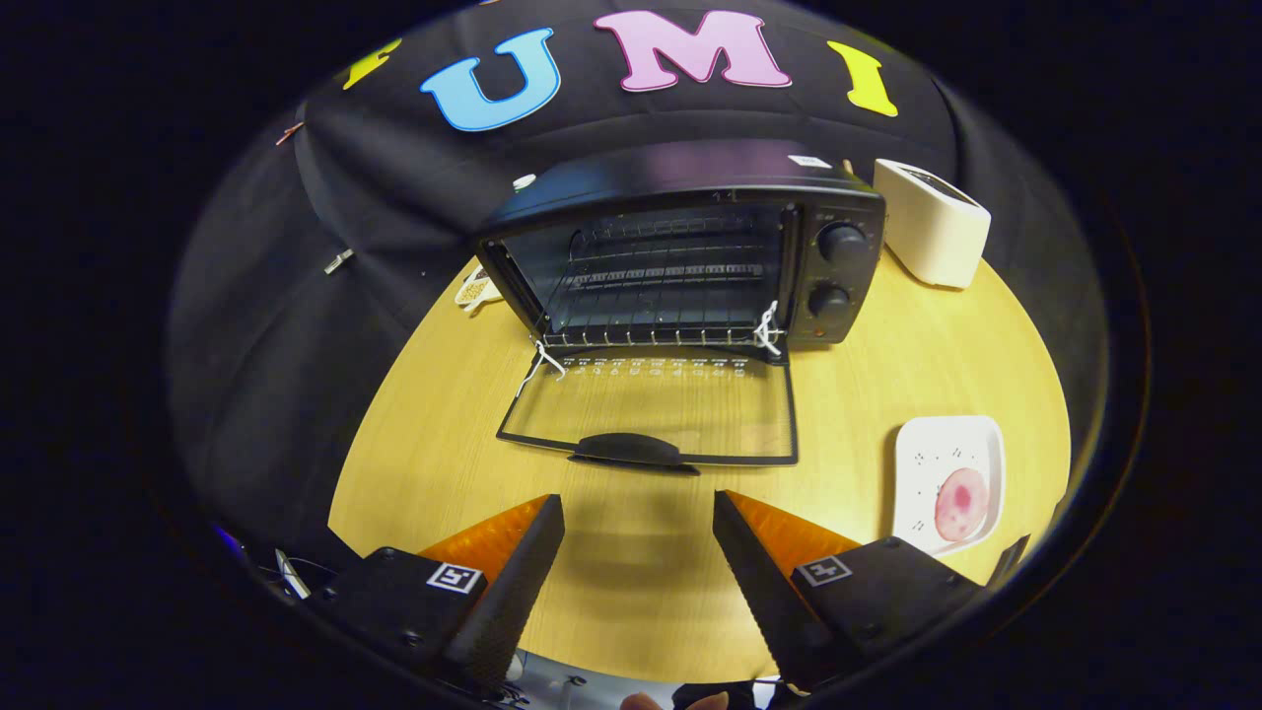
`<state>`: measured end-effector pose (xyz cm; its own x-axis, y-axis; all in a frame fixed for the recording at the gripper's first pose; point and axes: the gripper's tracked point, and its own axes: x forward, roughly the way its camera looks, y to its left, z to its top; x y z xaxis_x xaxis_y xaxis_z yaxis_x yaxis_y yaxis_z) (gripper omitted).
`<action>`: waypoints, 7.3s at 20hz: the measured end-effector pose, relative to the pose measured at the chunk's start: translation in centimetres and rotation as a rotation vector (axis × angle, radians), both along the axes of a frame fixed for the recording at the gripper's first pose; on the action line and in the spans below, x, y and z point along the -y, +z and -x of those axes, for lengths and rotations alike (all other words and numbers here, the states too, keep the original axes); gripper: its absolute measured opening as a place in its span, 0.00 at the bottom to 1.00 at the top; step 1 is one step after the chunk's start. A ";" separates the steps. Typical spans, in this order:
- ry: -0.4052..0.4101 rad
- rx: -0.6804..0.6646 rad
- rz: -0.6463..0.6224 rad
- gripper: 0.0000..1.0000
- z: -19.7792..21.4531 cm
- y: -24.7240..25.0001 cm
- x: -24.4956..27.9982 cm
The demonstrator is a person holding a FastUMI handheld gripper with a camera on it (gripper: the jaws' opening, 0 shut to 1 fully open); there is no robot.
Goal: Open the toaster oven, put the food inside, and close the toaster oven door.
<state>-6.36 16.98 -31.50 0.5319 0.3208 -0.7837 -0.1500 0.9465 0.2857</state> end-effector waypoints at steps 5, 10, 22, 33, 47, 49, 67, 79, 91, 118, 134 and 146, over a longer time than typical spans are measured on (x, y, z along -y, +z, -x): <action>0.007 -0.076 -0.003 0.99 0.8 1.8 8.0; -0.019 -0.193 0.077 0.99 0.9 -0.4 19.1; -0.159 -0.474 0.109 0.68 -2.2 -10.9 33.1; -0.201 -0.512 0.029 0.22 -3.7 -14.4 33.1; -0.444 -0.454 -0.407 0.05 -0.7 -9.1 32.1; -0.455 -0.429 -0.445 0.05 -0.9 -7.3 30.7; -0.448 -0.370 -0.555 0.05 -0.8 0.8 7.4; -0.865 -0.355 -0.600 0.05 -8.1 -3.8 0.6; -1.253 -0.291 -0.664 0.05 -16.1 -6.0 -0.5; -0.879 -0.091 -0.677 0.97 -13.9 -0.4 0.8; -0.005 0.035 0.028 0.99 -0.4 -4.2 -2.5; 0.010 -0.070 0.176 0.99 -0.1 -10.7 -2.9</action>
